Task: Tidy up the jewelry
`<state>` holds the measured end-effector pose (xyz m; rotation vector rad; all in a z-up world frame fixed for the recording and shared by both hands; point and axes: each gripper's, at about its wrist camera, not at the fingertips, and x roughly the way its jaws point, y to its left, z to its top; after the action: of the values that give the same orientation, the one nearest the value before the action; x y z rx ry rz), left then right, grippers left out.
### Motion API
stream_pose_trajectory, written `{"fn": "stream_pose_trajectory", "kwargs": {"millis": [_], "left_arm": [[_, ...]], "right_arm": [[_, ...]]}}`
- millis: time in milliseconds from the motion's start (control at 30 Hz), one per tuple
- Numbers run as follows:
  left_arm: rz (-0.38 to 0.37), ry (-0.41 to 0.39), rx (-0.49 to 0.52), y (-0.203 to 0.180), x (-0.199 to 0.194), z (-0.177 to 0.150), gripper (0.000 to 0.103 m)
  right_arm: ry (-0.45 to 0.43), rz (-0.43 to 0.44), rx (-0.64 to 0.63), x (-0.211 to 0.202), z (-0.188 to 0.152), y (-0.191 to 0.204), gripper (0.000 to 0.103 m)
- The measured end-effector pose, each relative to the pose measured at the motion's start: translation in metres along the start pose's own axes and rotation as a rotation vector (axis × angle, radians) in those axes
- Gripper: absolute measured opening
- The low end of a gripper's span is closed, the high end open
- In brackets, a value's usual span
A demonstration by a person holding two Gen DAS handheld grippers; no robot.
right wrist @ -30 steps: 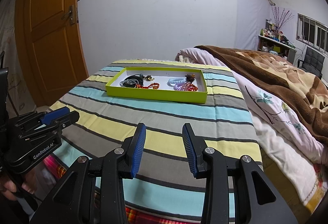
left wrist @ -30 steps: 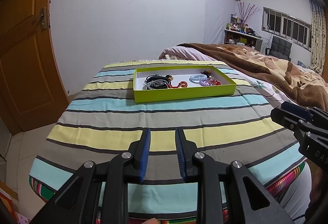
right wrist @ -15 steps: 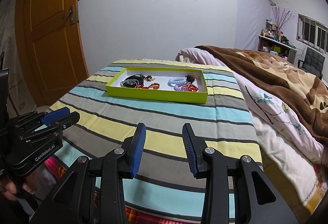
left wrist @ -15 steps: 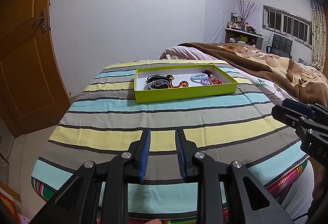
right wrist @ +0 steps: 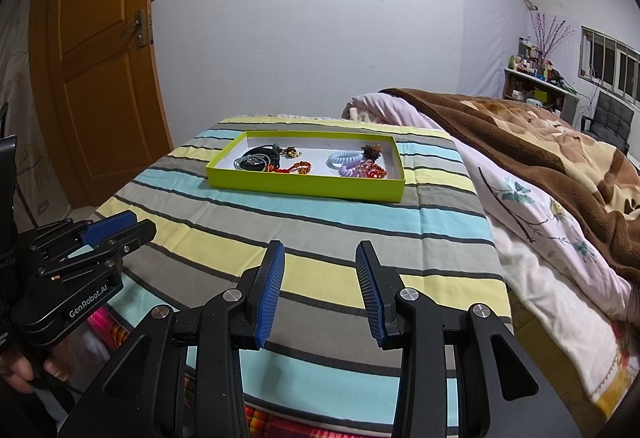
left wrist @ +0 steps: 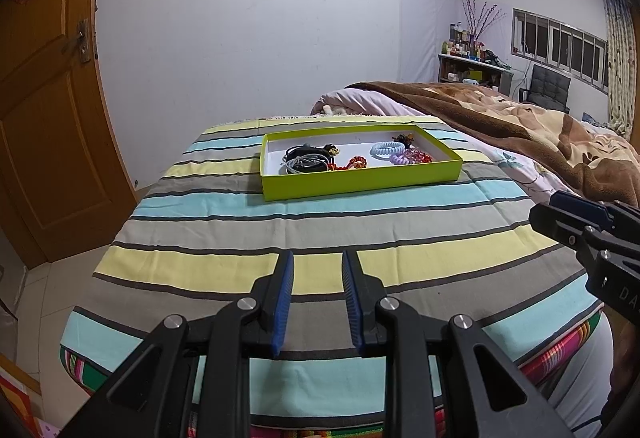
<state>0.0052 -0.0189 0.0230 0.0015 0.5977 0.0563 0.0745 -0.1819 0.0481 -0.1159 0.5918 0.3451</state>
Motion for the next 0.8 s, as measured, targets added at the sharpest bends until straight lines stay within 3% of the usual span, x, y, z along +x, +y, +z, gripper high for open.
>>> {"fn": "stream_pose_trajectory", "kwargs": {"millis": [800], "left_arm": [[-0.011, 0.003, 0.005, -0.0032, 0.0006, -0.0025, 0.026]], "right_arm": [[0.008, -0.003, 0.001, 0.0001, -0.0014, -0.0008, 0.038]]}}
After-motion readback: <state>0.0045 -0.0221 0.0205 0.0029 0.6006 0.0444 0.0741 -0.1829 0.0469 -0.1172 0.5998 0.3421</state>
